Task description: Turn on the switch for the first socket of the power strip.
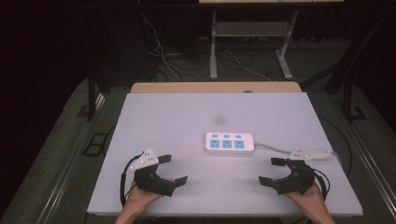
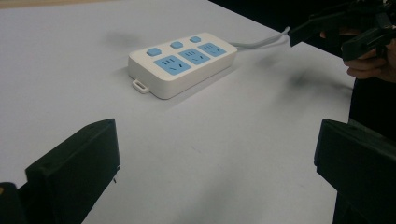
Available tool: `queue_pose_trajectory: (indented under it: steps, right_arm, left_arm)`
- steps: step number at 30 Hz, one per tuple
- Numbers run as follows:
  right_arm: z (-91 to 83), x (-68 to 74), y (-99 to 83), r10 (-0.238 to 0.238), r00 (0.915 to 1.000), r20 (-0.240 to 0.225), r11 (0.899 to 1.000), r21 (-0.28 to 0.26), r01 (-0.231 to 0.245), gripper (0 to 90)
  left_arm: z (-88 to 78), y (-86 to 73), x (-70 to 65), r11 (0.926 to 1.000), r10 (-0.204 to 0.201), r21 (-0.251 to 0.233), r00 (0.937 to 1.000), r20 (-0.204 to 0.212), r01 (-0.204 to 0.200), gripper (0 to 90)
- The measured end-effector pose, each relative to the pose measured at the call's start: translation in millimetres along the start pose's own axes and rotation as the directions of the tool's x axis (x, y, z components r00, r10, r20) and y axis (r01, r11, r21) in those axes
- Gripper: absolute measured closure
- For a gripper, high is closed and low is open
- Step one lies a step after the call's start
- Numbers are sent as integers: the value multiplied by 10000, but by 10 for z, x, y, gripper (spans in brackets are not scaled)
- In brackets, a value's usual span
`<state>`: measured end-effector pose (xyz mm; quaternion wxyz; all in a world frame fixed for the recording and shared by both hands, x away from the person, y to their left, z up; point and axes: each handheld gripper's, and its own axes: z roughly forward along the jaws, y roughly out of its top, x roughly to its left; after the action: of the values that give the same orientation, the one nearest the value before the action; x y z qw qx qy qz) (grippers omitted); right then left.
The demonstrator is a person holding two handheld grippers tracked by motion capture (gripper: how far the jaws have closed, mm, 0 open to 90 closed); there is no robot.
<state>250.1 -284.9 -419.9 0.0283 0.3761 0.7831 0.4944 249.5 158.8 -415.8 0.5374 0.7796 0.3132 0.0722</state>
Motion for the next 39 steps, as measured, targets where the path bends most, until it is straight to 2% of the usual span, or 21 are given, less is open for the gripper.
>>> queue_pose_trajectory:
  steps: [14, 23, 32, 39]
  right_arm:
    - [-21, -1, -12, 84, 10000, -11, 9999, 102, -84, 2]
    - [-25, 16, -12, 110, 9999, 69, 9993, 350, -113, 2]
    - [-23, 61, 32, 136, 9999, 75, 9979, 635, -141, 2]
    - [7, 39, 83, 108, 9999, 53, 9963, 849, -112, 2]
  left_arm:
    - [37, -1, 0, 9999, 67, 126, 9999, 126, -69, 0]
    - [49, -1, -6, 9998, 104, 170, 9998, 139, -107, 0]
    - [32, -9, 13, 9999, -16, 111, 10000, 74, 16, 0]
    - [20, -19, 24, 9999, -126, 66, 9999, 15, 126, 0]
